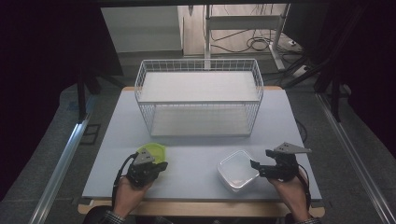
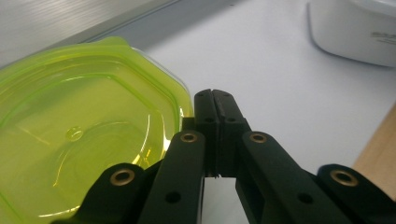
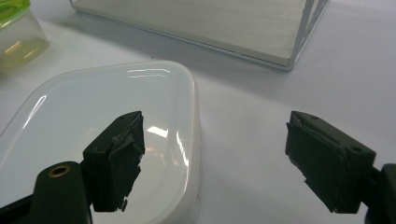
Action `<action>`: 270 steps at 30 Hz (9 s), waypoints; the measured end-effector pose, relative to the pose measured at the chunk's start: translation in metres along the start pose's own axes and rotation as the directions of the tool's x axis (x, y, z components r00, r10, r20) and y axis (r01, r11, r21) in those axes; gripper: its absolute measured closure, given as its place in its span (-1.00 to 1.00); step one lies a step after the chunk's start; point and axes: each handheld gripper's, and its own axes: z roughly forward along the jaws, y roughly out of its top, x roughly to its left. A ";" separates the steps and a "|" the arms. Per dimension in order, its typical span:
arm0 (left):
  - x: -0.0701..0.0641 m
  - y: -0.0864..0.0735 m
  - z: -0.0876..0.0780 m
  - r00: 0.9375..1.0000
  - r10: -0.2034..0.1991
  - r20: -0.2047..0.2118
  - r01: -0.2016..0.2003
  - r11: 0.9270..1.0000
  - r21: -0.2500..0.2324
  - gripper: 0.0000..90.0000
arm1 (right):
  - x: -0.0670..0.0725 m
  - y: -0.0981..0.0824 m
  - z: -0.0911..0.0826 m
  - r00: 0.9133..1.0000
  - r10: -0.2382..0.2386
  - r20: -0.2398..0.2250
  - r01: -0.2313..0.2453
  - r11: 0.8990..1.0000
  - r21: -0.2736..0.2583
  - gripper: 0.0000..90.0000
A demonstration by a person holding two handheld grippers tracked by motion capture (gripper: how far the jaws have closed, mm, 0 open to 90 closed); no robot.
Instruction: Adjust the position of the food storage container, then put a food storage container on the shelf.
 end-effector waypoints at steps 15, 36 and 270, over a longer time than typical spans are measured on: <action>0.040 -0.008 -0.012 0.993 -0.077 -0.090 0.076 0.997 -0.014 1.00 | 0.000 0.000 0.000 1.000 0.014 -0.006 -0.014 1.000 -0.003 -0.53; -0.001 -0.002 -0.002 1.000 0.016 0.017 -0.015 0.999 -0.044 0.98 | -0.001 0.003 -0.021 1.000 -0.004 0.005 0.004 1.000 0.010 0.77; -0.011 0.122 -0.032 0.989 -0.086 0.117 0.110 0.968 -0.224 0.77 | 0.084 0.130 0.011 0.982 0.014 -0.189 -0.034 0.994 -0.100 0.76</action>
